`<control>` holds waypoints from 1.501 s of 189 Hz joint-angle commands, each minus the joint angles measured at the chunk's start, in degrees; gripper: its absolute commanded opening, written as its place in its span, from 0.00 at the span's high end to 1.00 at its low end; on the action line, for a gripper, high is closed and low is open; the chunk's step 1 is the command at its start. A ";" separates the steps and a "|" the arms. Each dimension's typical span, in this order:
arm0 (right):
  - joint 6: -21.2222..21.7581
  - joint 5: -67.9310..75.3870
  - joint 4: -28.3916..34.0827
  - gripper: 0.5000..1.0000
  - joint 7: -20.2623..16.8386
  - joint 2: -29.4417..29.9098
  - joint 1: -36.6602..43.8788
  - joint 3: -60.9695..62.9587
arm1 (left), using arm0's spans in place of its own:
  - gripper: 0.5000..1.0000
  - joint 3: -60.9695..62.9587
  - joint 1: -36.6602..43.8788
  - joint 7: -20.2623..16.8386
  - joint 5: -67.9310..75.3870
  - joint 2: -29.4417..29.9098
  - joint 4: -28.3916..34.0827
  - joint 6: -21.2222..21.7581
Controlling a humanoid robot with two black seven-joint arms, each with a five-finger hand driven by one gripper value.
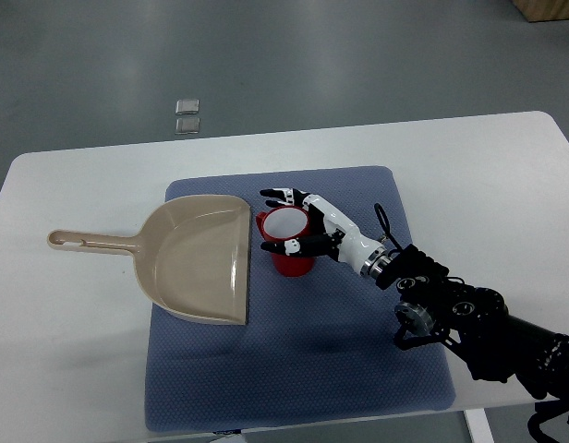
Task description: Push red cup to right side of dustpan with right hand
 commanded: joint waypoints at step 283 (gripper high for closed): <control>15.24 17.31 1.58 0.13 0.00 -15.29 -1.09 15.51 | 0.00 0.00 -0.09 0.05 0.00 0.00 -0.15 0.00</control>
